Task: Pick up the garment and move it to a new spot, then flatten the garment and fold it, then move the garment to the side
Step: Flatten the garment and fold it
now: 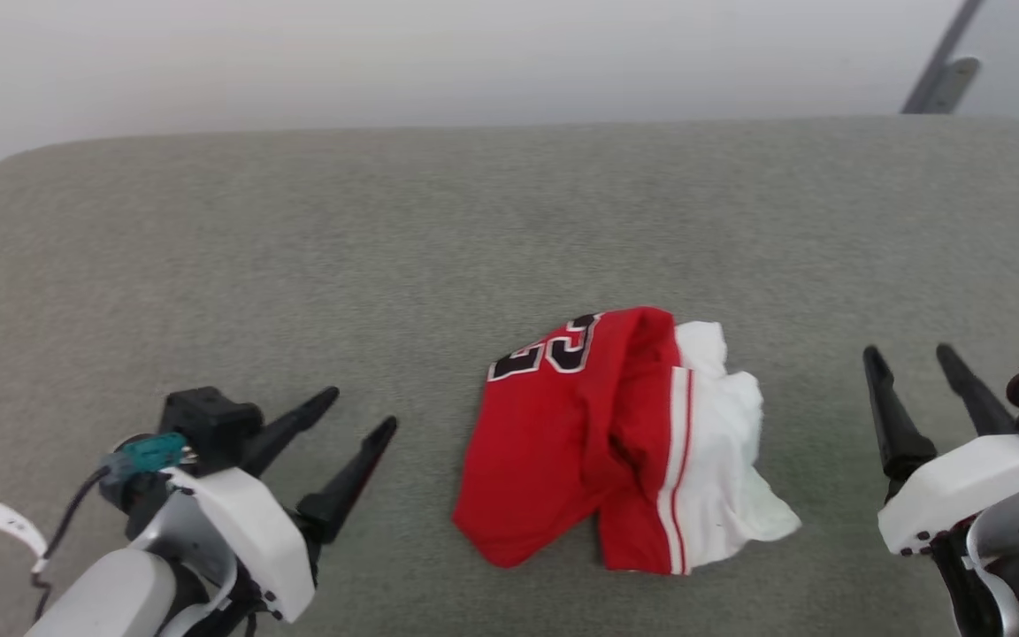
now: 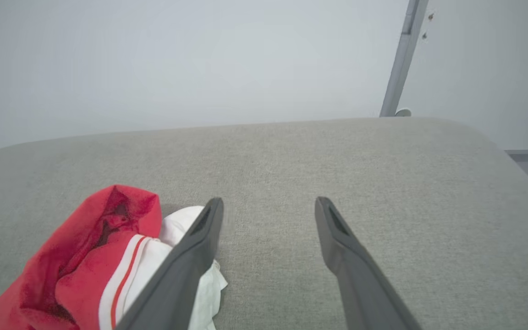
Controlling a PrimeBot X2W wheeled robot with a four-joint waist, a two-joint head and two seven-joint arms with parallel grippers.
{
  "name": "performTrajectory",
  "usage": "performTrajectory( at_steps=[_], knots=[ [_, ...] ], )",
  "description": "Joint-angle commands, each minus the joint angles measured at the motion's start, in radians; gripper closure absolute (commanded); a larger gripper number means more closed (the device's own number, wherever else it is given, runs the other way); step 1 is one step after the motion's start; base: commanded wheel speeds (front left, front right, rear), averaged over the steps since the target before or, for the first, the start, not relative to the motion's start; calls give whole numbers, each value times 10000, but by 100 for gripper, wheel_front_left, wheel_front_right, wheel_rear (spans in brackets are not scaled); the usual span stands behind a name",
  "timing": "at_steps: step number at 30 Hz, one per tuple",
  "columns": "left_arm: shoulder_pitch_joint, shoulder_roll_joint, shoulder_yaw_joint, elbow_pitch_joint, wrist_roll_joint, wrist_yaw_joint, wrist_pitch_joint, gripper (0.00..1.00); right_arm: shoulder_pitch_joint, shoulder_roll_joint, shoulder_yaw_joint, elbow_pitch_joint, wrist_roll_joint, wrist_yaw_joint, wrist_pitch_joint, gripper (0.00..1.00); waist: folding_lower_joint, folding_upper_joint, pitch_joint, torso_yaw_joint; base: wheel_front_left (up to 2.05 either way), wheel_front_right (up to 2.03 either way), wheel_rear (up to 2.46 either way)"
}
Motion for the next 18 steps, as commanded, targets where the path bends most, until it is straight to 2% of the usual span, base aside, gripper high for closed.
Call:
performTrajectory(
  at_steps=[1,4,5,10,18],
  knots=[
    [-176,45,-170,-11,-89,-30,139,0,-82,105,-42,75,-199,-3,-445,0,0,-1,65,-390,0,0,0],
    [-350,50,-611,154,-171,-30,577,0,-144,240,-217,166,-480,-5,-1345,0,0,-1,142,-717,0,0,0],
    [-350,50,-611,154,-171,-30,577,0,-144,240,-217,166,-480,-5,-1345,0,0,-1,142,-717,0,0,0],
    [-634,-169,-1155,662,-208,101,1663,0,-198,372,-444,438,-945,-3,-2417,0,0,-1,330,-1163,0,0,0],
    [-1154,-416,-1855,1522,138,339,3053,0,-248,373,-354,1152,-277,-3,-3107,0,0,-1,677,-1732,0,0,0]
  ],
)
